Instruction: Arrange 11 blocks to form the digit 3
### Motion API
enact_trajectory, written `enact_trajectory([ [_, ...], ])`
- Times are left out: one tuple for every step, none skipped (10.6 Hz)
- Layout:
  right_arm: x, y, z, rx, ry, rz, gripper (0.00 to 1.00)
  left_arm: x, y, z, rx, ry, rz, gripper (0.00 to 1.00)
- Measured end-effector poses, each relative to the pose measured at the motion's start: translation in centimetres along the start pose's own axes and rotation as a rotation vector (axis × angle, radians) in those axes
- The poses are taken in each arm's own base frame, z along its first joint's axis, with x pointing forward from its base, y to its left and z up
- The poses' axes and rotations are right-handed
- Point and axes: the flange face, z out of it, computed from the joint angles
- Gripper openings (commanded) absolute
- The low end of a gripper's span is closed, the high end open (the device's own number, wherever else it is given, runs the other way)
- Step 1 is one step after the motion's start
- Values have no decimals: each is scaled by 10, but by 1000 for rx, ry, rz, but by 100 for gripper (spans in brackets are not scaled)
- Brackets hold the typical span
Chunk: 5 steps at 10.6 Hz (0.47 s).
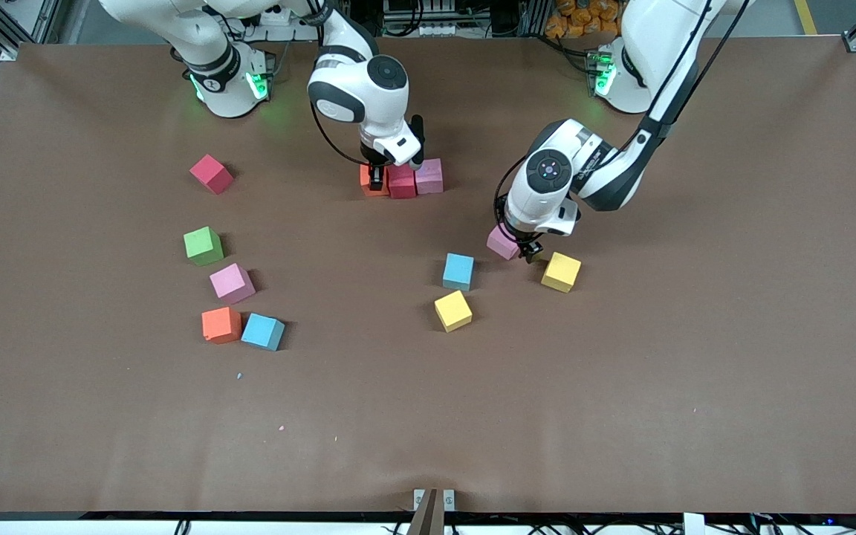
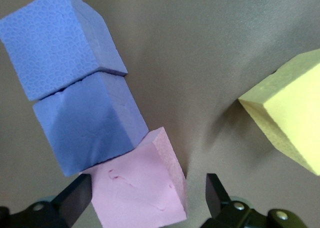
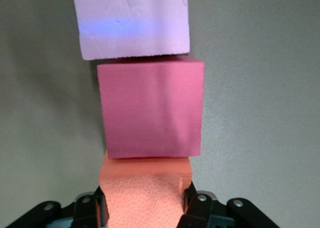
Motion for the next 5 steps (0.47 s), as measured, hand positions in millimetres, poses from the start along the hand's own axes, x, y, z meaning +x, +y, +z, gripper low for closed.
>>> enact_trajectory([
  [1, 1, 0, -1, 1, -2, 0, -1, -1, 2, 0, 1, 4, 100],
  [1, 1, 1, -1, 0, -3, 0, -1, -3, 5, 2, 3, 8, 100],
  [1, 0, 1, 0, 0, -4, 9, -2, -5, 8, 5, 5, 12, 100],
  [1, 1, 1, 0, 0, -5, 26, -2, -4, 10, 6, 4, 11, 100],
  [1, 1, 1, 0, -1, -5, 40, -3, -1, 8, 3, -3, 7, 100],
])
